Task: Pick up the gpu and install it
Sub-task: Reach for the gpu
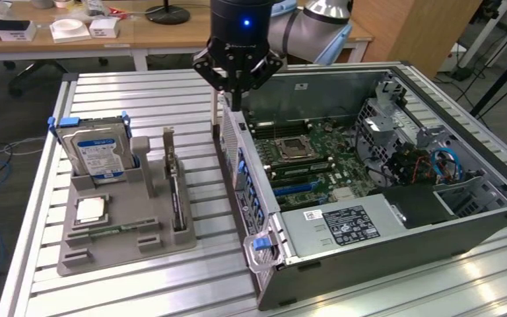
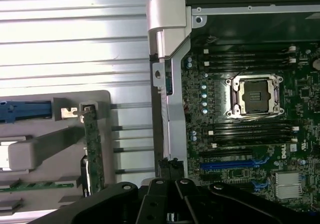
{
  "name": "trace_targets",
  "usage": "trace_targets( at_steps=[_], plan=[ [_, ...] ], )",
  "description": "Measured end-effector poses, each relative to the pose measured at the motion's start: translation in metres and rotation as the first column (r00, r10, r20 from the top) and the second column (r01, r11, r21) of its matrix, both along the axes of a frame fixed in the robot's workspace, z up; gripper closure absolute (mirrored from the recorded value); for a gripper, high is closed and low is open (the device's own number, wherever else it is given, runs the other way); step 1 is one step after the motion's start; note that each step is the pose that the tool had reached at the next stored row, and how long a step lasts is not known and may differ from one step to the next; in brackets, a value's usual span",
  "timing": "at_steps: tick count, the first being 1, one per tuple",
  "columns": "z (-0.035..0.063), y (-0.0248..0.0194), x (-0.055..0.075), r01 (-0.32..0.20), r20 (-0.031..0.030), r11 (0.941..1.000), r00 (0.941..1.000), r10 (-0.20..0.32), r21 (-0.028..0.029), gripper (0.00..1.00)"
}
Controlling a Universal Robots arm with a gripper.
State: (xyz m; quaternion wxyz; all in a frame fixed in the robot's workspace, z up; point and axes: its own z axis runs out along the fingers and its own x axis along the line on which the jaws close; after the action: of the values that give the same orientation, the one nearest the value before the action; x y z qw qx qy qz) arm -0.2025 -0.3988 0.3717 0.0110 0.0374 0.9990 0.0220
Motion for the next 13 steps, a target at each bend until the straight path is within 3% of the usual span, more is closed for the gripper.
trace_targets(
  at_steps=[13],
  plan=[
    [-0.0014,0.0,-0.0058,0.0,0.0,1.0,1.0,0.0,0.0,0.89]
  ],
)
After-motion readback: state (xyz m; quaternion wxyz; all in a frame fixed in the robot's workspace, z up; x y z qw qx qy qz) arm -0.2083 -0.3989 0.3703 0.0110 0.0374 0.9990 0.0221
